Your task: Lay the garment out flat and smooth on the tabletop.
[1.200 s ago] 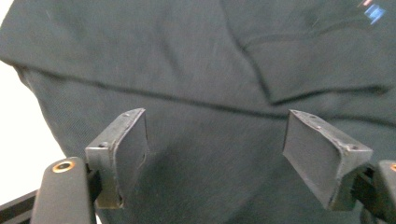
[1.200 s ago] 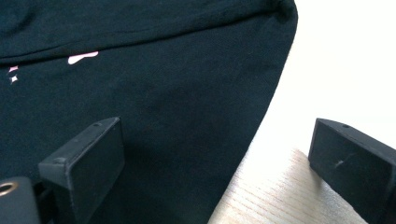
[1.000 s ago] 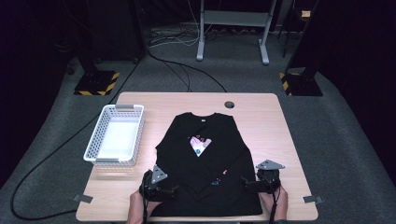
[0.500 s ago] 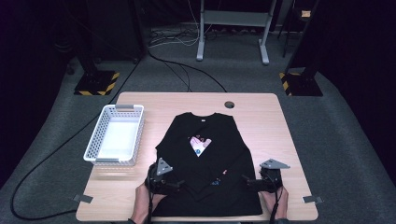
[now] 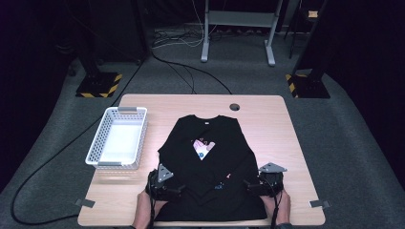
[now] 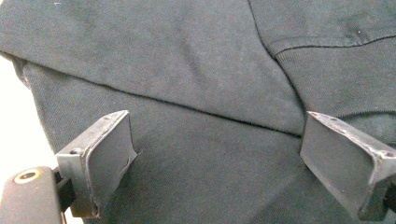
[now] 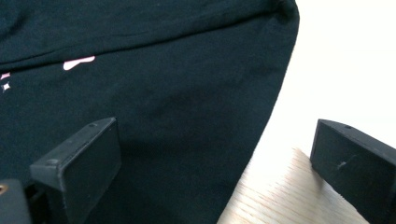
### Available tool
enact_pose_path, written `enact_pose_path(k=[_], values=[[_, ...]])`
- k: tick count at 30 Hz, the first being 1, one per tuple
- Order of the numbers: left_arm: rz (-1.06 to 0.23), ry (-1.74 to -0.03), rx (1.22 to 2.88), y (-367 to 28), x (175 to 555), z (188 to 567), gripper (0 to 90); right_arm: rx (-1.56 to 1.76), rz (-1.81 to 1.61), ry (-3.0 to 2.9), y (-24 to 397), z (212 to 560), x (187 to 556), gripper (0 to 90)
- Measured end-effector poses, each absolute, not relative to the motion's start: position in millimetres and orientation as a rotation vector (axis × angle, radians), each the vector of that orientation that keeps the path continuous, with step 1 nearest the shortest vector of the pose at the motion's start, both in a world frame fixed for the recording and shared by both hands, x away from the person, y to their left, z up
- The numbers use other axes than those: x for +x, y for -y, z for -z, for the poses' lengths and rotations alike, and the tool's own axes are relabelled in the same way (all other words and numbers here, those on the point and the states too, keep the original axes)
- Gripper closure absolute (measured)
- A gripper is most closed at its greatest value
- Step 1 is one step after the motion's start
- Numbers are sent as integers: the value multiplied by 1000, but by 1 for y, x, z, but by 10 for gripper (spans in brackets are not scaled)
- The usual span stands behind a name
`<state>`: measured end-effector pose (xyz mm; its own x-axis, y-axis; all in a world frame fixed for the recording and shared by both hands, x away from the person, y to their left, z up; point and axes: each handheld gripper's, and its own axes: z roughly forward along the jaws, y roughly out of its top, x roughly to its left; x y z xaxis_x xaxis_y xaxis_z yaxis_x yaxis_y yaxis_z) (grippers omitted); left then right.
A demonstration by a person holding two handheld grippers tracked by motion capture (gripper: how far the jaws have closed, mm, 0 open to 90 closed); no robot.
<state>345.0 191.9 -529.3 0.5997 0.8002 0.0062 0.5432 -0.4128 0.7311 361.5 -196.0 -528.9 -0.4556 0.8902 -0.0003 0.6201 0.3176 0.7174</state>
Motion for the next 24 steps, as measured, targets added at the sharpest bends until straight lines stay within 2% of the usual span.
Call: enact_pose_path(k=[24], values=[[-483, -1102, 2104, -226, 344, 530, 100, 1325, -930, -2213, 162, 529, 369, 10]])
